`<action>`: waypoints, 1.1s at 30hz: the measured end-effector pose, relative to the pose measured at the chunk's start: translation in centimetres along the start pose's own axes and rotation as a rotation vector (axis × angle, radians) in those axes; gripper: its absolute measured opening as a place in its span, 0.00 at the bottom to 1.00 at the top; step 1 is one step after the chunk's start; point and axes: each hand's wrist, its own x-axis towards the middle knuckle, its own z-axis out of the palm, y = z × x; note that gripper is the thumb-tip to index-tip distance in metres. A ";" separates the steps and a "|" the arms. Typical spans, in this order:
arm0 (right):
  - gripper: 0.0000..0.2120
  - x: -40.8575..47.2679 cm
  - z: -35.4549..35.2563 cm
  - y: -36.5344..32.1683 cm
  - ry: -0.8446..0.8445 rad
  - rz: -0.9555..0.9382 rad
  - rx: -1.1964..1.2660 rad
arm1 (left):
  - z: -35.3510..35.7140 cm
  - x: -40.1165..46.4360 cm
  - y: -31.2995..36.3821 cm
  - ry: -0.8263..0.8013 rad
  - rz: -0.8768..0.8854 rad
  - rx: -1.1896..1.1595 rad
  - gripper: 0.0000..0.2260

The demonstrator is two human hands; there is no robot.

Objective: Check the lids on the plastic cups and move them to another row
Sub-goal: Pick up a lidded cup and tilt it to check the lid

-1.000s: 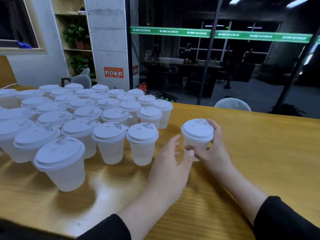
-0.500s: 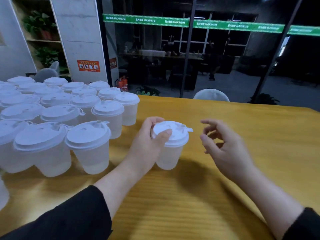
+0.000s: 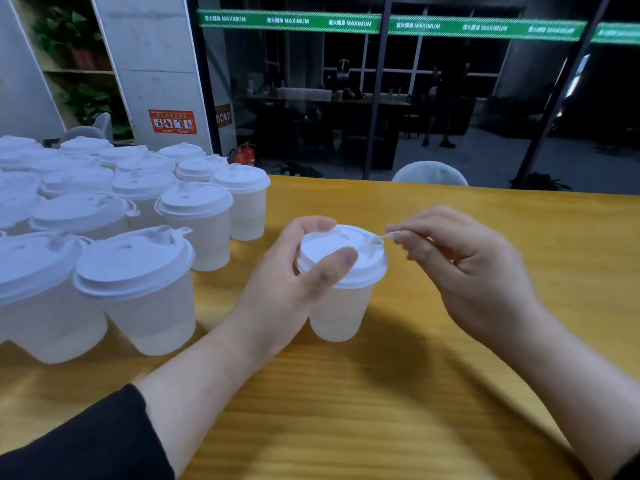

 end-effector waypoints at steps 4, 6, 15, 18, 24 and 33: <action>0.06 -0.1 0.4 -1.2 0.067 -0.009 -0.012 | 0.0 0.0 0.0 -0.024 0.012 0.000 0.26; 0.05 -0.1 0.5 -1.6 0.084 -0.007 -0.002 | 0.0 0.0 -0.1 -0.037 0.012 0.005 0.26; 0.09 -0.3 -0.5 -1.5 -0.069 -0.065 -0.118 | -0.1 0.2 -0.3 -0.058 0.016 0.008 0.27; 0.11 -0.3 -1.4 -1.3 -0.142 -0.104 -0.211 | -0.1 0.2 -0.3 -0.066 0.011 0.005 0.27; 0.13 -0.3 -1.7 -1.5 -0.167 -0.113 -0.247 | -0.1 0.1 -0.2 -0.074 0.005 -0.029 0.27; 0.23 -0.5 -1.2 -2.3 -0.103 0.018 -0.143 | -1.0 -0.1 -0.5 -0.208 -0.047 0.046 0.61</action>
